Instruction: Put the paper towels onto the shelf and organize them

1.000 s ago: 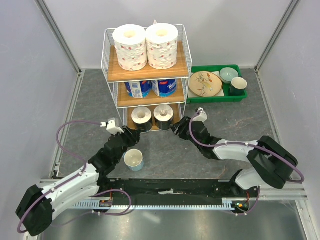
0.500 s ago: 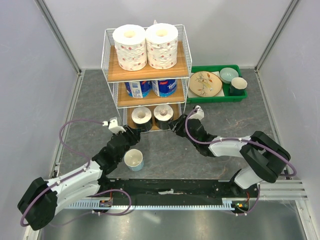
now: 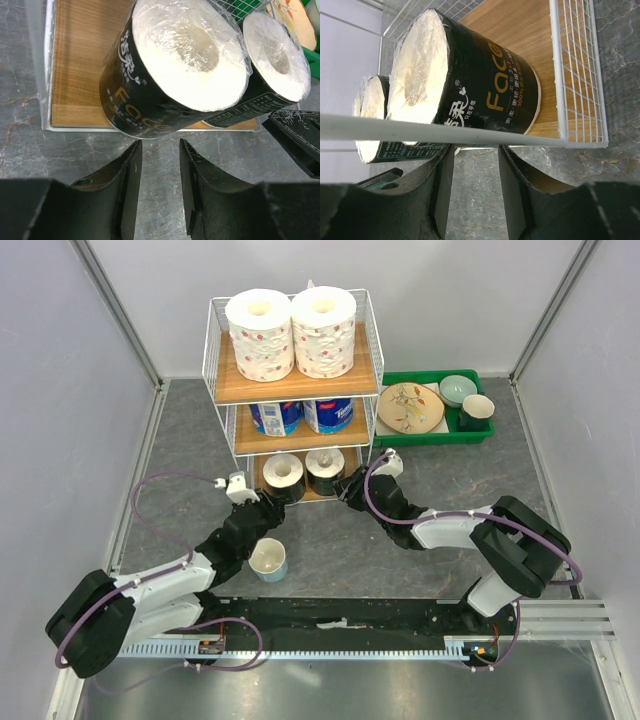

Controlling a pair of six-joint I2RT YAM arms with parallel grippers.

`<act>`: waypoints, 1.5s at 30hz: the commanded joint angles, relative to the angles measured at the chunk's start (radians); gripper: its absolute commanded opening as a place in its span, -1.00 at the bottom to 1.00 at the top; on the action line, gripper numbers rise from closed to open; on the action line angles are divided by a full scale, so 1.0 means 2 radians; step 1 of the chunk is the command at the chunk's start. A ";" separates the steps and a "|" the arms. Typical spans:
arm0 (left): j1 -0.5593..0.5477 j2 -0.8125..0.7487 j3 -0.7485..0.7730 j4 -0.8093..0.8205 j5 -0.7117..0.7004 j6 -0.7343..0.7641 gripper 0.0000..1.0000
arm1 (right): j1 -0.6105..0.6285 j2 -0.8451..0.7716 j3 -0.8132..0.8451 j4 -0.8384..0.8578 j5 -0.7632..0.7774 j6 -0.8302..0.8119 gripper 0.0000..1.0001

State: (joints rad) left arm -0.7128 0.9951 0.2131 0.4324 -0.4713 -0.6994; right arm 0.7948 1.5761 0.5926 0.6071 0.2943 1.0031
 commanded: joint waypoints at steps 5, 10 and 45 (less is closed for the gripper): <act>0.006 0.036 0.033 0.061 -0.019 0.027 -0.16 | 0.002 0.004 0.017 0.021 0.003 -0.007 -0.04; 0.010 0.051 0.038 0.072 -0.020 0.029 -0.17 | 0.003 0.004 0.017 0.020 0.004 -0.008 -0.03; 0.016 0.115 0.061 0.107 -0.006 0.037 -0.19 | 0.002 0.014 0.027 0.025 -0.007 -0.010 -0.03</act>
State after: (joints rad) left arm -0.6865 1.2175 0.2981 0.5930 -0.4614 -0.6605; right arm 0.7948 1.6047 0.6147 0.6205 0.2859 0.9958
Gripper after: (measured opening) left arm 0.409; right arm 0.483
